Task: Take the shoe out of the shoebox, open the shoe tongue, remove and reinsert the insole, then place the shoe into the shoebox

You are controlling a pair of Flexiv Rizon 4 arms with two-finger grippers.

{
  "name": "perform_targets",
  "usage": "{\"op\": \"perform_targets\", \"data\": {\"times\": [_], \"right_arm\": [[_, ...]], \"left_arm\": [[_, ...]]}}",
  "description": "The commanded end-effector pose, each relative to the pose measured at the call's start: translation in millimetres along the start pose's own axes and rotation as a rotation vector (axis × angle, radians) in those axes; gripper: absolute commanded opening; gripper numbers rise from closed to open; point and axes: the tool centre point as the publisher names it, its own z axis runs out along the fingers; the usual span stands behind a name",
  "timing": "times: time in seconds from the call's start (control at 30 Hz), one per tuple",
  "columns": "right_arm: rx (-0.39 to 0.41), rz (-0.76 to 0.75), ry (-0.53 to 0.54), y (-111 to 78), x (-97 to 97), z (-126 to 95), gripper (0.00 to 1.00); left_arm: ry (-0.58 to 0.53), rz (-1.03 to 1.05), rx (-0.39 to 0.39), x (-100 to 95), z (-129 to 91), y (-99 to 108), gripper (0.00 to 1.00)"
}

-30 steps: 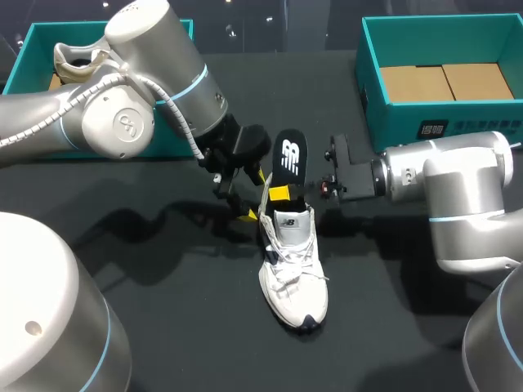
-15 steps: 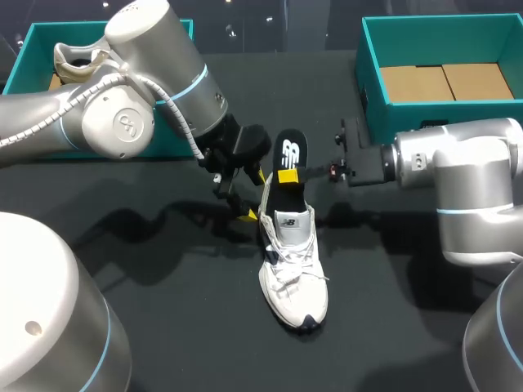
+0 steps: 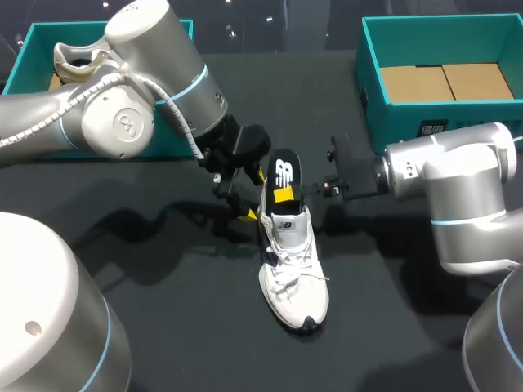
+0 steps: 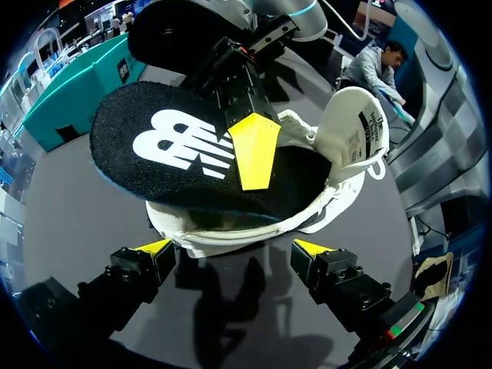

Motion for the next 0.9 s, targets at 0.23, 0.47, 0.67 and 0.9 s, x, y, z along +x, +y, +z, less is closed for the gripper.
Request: {"op": "perform_targets", "data": {"times": [0.23, 0.47, 0.67, 0.9], "right_arm": [[-0.018, 0.006, -0.012, -9.1, 9.4, 1, 0.27], [-0.032, -0.044, -0.039, 11.5, 10.9, -14, 0.27], [-0.033, -0.056, -0.039, 26.3, 4.8, -16, 0.12], [-0.024, -0.008, -0.030, 19.5, -3.2, -6, 0.00]], "left_arm": [[0.000, 0.001, -0.002, 0.4, -1, 0, 1.00], [0.000, 0.001, -0.002, 0.4, -1, 0, 1.00], [0.000, 0.001, -0.002, 0.4, -1, 0, 1.00], [0.000, 0.001, -0.002, 0.4, -1, 0, 1.00]]}}
